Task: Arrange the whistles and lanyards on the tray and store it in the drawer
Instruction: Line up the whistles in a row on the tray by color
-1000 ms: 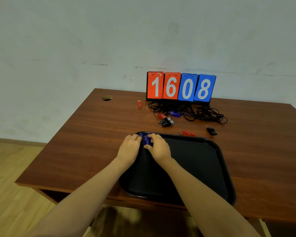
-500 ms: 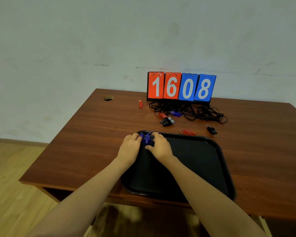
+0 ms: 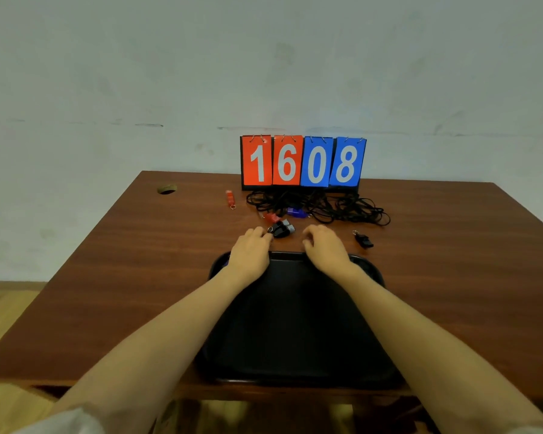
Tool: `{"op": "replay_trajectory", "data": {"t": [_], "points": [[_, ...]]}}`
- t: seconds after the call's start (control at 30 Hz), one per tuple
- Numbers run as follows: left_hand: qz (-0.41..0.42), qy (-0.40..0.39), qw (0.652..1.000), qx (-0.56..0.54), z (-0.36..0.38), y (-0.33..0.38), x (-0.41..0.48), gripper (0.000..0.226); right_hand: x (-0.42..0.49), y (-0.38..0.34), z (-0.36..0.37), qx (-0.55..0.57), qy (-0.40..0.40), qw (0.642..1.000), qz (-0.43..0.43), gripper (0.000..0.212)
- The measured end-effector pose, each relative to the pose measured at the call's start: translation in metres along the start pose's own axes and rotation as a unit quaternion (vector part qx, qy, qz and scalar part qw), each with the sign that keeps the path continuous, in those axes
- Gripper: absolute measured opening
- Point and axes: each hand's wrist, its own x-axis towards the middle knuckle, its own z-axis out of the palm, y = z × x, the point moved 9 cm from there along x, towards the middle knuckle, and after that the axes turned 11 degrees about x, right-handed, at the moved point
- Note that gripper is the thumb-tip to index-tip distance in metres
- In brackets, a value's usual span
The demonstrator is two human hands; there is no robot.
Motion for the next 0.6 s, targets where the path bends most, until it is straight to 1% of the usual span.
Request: {"op": "replay_trajectory", "data": {"t": [0.1, 0.23, 0.37, 0.43, 0.5, 0.6], "points": [[-0.006, -0.024, 1.0, -0.013, 0.002, -0.003, 0.037, 0.043, 0.036, 0.009, -0.007, -0.012, 0.0, 1.0, 0.007, 0.032], [0.002, -0.031, 0.999, -0.01, 0.011, -0.01, 0.082, 0.046, 0.081, 0.015, 0.008, -0.033, -0.032, 0.999, -0.003, 0.04], [0.042, -0.058, 0.997, 0.013, 0.031, -0.015, 0.109, 0.051, 0.111, 0.015, 0.031, -0.047, -0.062, 0.997, -0.023, 0.047], [0.062, -0.073, 0.995, 0.035, 0.043, -0.017, 0.116, 0.051, 0.123, 0.019, 0.043, -0.057, -0.072, 0.995, -0.029, 0.046], [0.064, -0.075, 0.993, 0.06, 0.051, -0.02, 0.119, 0.045, 0.129, 0.024, 0.051, -0.07, -0.073, 0.994, -0.032, 0.045], [0.052, -0.061, 0.994, 0.077, 0.056, -0.022, 0.117, 0.04, 0.128, 0.024, 0.056, -0.089, -0.047, 0.994, -0.04, 0.039]]}}
